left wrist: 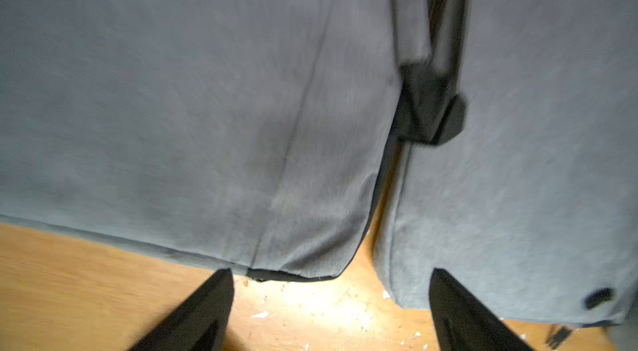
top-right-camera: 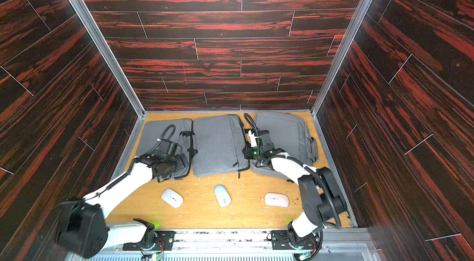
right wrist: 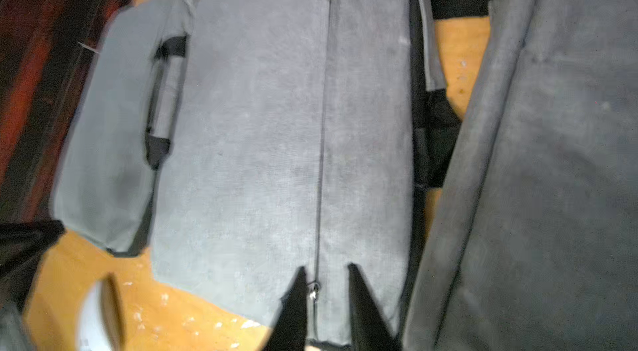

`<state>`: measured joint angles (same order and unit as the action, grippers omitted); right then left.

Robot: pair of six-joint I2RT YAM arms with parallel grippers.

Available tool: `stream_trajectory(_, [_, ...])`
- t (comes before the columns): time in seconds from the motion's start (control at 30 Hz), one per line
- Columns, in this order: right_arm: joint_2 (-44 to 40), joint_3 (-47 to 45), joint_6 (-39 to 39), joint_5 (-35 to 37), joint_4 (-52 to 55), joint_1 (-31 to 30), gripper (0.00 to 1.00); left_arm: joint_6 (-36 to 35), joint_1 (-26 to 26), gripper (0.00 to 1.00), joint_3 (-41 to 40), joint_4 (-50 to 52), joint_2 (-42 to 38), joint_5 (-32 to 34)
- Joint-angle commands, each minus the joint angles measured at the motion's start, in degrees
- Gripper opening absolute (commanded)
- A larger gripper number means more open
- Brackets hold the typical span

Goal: Put the mouse into the laptop bag
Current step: Pick up the zippered laptop bag from the center of the board.

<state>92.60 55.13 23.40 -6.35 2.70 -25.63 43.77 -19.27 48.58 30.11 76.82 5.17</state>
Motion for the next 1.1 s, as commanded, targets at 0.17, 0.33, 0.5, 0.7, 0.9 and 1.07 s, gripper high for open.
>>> stream_trajectory(0.17, [11.05,16.17,-3.94,7.95,11.69,-0.04,0.47,1.52,-4.55,0.98,1.96,-2.07,7.03,-1.56])
stream_trajectory(0.33, [19.21,27.39,-4.75,11.02,15.64,0.09,0.5,1.19,-5.47,0.98,4.14,-3.08,11.39,-1.65])
stream_trajectory(0.5, [27.98,38.51,-5.13,12.29,20.42,0.38,0.5,-0.31,-5.5,0.87,6.83,-3.44,14.91,-2.03])
stream_trajectory(0.7, [35.58,46.83,-3.69,11.71,23.24,1.58,0.55,-1.61,-5.52,0.86,10.16,-2.15,17.35,-2.31])
stream_trajectory(0.9, [40.14,50.86,-1.33,8.35,24.41,3.36,0.59,-0.14,-5.86,0.87,10.42,-3.53,16.53,-5.24])
stream_trajectory(1.07, [42.64,52.87,-0.92,5.14,24.67,4.01,0.61,1.18,-6.4,0.93,9.73,-4.52,18.56,-6.77])
